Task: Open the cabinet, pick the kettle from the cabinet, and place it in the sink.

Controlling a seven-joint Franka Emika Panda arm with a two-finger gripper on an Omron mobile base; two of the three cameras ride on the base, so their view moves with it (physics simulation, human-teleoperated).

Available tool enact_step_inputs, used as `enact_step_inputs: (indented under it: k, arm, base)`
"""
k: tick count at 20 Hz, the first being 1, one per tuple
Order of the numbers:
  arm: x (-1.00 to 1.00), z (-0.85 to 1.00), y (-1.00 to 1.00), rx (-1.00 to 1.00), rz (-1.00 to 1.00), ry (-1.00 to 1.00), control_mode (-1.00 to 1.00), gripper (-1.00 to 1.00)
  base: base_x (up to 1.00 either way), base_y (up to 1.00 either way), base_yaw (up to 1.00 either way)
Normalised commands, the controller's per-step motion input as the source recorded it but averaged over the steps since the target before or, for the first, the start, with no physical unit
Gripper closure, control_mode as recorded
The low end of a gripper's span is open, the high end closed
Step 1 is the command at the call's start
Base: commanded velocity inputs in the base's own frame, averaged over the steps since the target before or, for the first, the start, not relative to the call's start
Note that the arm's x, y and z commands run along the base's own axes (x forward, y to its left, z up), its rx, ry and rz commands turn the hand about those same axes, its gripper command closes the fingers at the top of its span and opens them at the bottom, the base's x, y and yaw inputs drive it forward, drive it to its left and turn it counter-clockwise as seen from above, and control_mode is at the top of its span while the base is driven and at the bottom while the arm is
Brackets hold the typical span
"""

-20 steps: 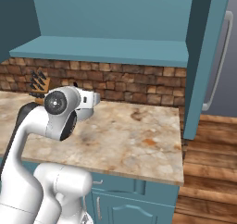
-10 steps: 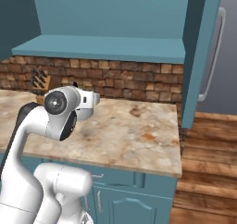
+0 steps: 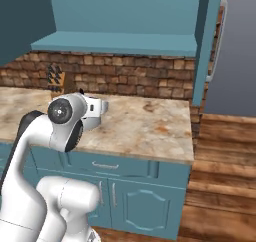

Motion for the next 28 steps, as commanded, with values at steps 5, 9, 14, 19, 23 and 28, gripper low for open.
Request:
enact_step_inputs:
  k: [5, 9, 14, 19, 23, 28]
  arm:
    - [0.0, 0.0, 0.0, 0.0, 0.0, 0.0, 1.0, 1.0]
    - [0.0, 0.0, 0.0, 0.0, 0.0, 0.0, 1.0, 1.0]
    - [0.0, 0.0, 0.0, 0.0, 0.0, 0.0, 1.0, 1.0]
    - [0.0, 0.0, 0.0, 0.0, 0.0, 0.0, 1.0, 1.0]
    - [0.0, 0.0, 0.0, 0.0, 0.0, 0.0, 1.0, 1.0]
    - [0.0, 0.0, 0.0, 0.0, 0.0, 0.0, 1.0, 1.0]
  base:
    - [-0.67, 0.02, 0.03]
    - [-0.61, 0.04, 0.17]
    - [-0.38, 0.04, 0.53]
    - [-0.23, 0.05, 0.6]
    - [-0.17, 0.06, 0.59]
    - [-0.1, 0.05, 0.58]
